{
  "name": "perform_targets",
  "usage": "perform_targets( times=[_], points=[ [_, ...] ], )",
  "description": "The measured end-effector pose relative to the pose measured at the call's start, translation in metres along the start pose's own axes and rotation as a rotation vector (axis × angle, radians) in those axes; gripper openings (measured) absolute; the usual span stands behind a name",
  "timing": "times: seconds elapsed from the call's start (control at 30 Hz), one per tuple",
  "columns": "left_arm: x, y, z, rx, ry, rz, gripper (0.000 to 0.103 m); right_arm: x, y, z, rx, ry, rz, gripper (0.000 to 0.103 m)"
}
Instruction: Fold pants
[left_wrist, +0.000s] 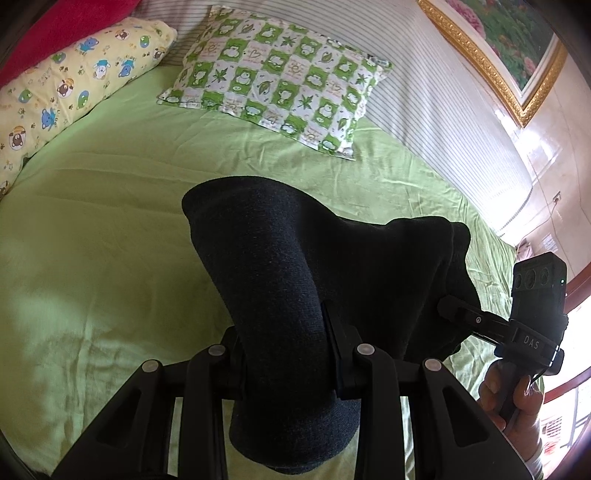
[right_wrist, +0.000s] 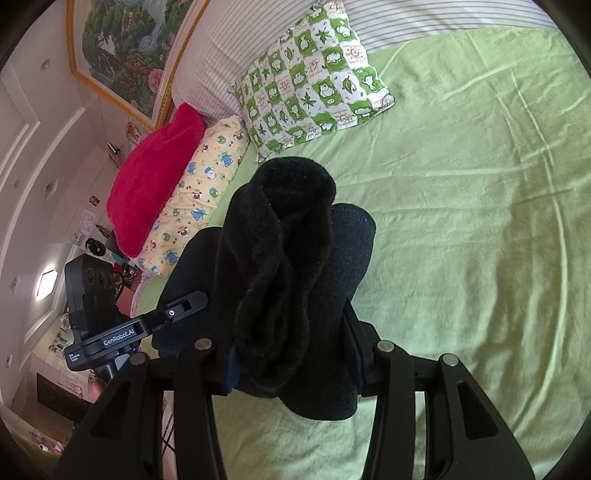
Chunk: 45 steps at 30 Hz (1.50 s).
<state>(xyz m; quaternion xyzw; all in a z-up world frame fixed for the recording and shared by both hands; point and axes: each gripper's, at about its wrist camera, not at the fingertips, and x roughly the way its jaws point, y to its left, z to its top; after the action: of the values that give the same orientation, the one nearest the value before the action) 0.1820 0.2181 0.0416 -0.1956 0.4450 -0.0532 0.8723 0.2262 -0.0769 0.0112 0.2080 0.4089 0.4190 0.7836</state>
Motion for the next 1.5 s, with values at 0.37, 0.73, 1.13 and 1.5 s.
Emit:
perform_targets(
  times=[0.37, 0.73, 1.13, 1.5],
  points=[
    [0.016, 0.009, -0.007, 0.002, 0.020, 0.031, 0.043, 0.017, -0.012, 0.005, -0.007, 0.039, -0.039, 0.054],
    [0.027, 0.019, -0.018, -0.019, 0.032, 0.102, 0.084, 0.014, -0.030, 0.004, -0.011, 0.033, -0.110, 0.066],
    [0.035, 0.014, -0.028, 0.018, 0.000, 0.197, 0.098, 0.022, -0.054, 0.000, -0.005, 0.037, -0.146, 0.083],
    [0.022, -0.001, -0.038, 0.052, -0.027, 0.262, 0.097, 0.015, -0.036, 0.000, -0.036, 0.036, -0.179, 0.084]
  ],
)
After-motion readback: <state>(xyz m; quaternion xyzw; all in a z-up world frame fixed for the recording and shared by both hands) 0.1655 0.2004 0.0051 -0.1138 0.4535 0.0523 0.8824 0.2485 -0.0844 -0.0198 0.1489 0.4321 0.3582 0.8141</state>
